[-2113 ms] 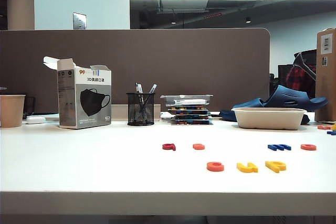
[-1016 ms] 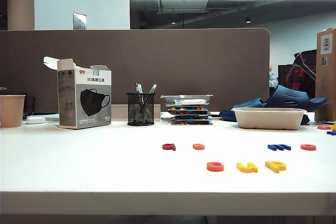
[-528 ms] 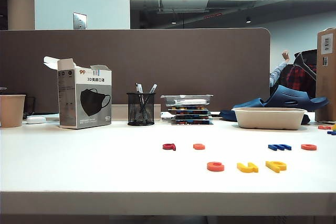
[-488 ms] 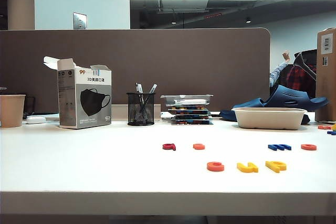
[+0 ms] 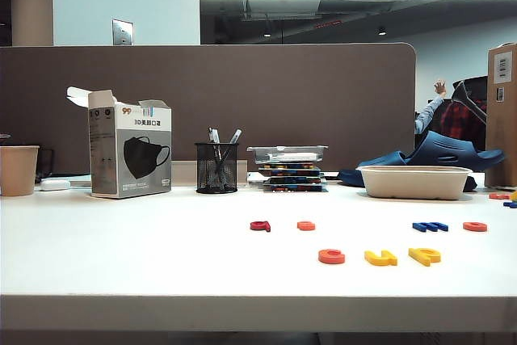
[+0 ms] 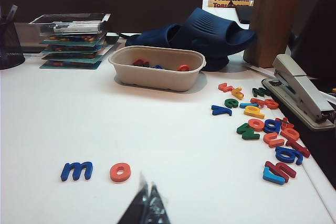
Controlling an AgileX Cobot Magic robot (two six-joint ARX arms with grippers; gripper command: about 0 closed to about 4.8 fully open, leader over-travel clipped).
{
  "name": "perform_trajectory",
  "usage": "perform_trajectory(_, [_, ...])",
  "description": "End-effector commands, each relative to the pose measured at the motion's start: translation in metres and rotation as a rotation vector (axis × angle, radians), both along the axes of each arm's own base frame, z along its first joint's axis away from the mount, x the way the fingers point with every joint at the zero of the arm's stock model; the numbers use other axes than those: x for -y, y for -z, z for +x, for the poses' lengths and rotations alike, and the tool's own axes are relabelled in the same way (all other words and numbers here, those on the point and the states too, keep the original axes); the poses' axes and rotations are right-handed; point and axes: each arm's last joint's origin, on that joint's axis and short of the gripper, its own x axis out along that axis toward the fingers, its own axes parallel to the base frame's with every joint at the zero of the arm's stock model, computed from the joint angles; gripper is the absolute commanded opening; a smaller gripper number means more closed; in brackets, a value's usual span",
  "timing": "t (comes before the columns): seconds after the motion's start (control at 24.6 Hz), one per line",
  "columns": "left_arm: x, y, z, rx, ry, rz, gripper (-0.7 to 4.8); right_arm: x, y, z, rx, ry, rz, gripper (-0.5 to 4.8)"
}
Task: Select the appropriate letters from the row of letter magnets placed on the table to arrange into the word "cup".
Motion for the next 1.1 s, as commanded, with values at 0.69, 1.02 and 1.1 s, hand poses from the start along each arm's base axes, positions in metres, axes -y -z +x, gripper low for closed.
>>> perform_trajectory(0.69, [-0.0001, -0.0023, -0.0003, 0.018, -0.002, 0.005, -0.05, 0.0002, 0.0002, -0.0001, 0.019, 0.001, -0.004, -0.01])
perform_trajectory(1.02, [-0.0001, -0.0022, -0.0003, 0.018, -0.002, 0.005, -0.05, 0.0002, 0.0002, -0.0001, 0.019, 0.001, -0.004, -0.01])
perform_trajectory(1.1, [-0.0001, -0.0022, -0.0003, 0.018, -0.002, 0.005, -0.05, 0.0002, 0.0002, -0.0001, 0.019, 0.001, -0.004, -0.01])
